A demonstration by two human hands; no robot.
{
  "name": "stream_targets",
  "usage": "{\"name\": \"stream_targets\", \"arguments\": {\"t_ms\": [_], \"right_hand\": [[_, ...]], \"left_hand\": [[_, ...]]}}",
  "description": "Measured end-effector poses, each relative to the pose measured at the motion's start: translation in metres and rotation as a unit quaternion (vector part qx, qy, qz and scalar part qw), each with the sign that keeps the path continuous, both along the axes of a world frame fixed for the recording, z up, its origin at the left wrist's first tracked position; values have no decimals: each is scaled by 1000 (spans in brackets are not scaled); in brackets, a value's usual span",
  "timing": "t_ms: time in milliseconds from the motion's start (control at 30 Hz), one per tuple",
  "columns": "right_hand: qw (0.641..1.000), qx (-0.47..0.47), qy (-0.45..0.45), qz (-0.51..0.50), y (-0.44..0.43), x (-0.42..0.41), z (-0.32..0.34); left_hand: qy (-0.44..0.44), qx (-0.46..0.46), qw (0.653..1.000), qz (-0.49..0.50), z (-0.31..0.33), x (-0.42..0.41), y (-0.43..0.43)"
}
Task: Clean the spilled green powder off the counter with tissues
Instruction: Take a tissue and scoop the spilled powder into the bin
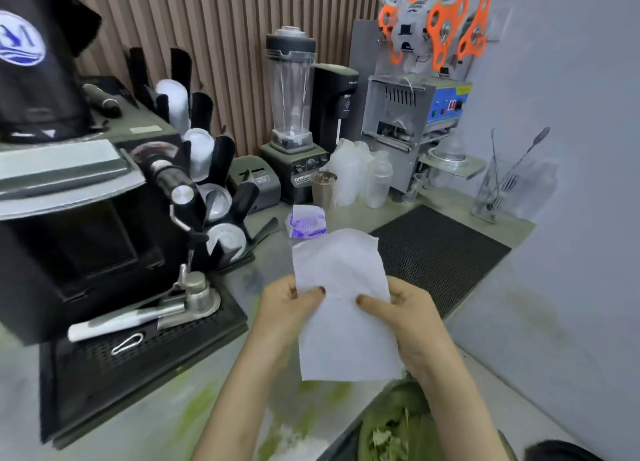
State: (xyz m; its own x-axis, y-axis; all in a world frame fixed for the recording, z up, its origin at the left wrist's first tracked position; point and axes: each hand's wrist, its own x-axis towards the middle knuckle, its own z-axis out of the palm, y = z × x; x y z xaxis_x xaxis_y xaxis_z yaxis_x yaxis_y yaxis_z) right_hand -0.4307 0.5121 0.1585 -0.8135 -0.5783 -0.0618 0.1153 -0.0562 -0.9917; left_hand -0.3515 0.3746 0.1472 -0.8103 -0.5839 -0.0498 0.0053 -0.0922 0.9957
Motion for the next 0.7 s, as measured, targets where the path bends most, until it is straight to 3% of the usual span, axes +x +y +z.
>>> {"name": "stream_targets", "arguments": {"t_ms": [167,333,567,700], "right_hand": [[999,-33,3,17,12,32,8],[997,-20,46,64,21,42,11],[984,-4,104,142,53,37,9],[982,-30,89,166,70,34,3]], "left_hand": [[29,-4,999,-29,7,46,16],[21,-16,1000,11,12,70,24],[6,67,998,14,10,83,49],[48,172,984,-8,5,86,67]]}}
